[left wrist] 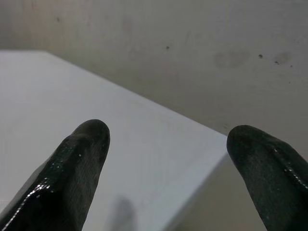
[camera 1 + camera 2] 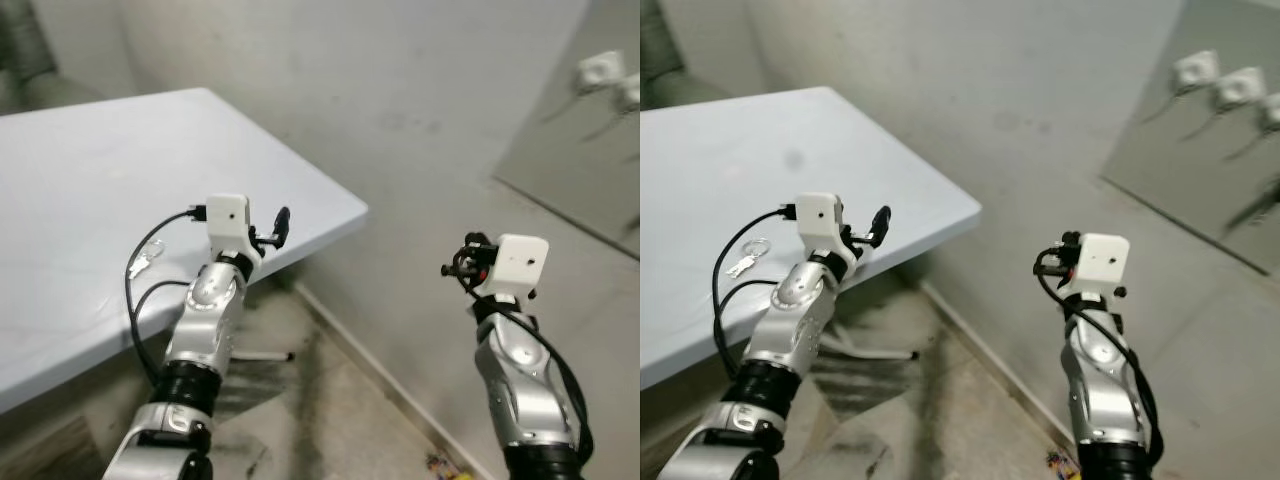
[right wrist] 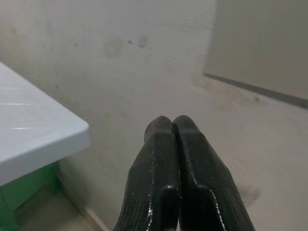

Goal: Hang keys on a hook

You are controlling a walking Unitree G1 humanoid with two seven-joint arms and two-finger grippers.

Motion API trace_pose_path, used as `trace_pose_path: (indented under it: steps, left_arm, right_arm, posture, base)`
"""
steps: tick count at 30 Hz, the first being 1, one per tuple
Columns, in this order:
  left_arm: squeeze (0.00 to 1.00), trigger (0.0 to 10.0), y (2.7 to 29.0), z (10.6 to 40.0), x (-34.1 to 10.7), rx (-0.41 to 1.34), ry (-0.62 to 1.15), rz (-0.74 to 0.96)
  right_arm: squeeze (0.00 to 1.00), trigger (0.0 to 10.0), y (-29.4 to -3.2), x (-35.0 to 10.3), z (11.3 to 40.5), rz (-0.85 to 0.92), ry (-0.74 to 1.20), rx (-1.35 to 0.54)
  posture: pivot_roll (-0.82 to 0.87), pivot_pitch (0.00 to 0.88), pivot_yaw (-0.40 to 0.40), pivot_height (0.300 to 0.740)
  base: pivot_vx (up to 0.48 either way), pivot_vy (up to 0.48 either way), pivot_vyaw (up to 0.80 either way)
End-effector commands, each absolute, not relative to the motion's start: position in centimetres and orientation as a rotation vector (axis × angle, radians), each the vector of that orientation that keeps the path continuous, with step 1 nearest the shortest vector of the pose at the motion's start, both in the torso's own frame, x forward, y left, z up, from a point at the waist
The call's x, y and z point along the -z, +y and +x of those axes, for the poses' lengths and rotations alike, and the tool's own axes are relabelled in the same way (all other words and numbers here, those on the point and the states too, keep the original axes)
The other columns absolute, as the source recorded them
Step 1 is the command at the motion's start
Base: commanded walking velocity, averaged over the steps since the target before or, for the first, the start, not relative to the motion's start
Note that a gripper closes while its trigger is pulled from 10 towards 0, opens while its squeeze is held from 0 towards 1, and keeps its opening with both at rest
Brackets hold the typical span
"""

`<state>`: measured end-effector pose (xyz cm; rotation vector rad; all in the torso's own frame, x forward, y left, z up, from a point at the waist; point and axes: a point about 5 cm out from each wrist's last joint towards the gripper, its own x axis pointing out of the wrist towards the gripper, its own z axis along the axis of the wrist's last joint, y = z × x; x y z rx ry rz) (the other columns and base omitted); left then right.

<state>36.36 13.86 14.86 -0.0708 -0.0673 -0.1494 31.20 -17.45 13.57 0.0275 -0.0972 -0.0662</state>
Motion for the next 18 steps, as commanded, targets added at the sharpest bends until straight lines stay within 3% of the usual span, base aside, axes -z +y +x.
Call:
trace_pose_path:
  steps: [1,11,18]
  left_arm:
    - [0.00,10.0,13.0,36.5,-15.2,0.163,-0.084,-0.056]
    - [0.00,10.0,11.9,36.0,-14.8,0.274,-0.062,-0.084]
    - [0.00,10.0,10.8,34.8,-13.9,0.361,-0.062,-0.045]
  right_arm:
    - [0.00,10.0,-18.2,-14.2,31.2,0.017,-0.120,0.092]
    - [0.00,10.0,-18.3,-14.0,31.0,0.010,-0.116,0.097]
    - [0.00,10.0,-17.9,-14.1,30.8,0.010,-0.144,0.076]
  posture:
    - [0.00,0.000,-0.047,0.740]
    - [0.00,0.000,-0.043,0.740]
    - [0.00,0.000,-0.044,0.740]
  base:
    - [0.000,0.000,-0.72]
    - [0.000,0.000,-0.72]
    - [0.000,0.000,-0.12]
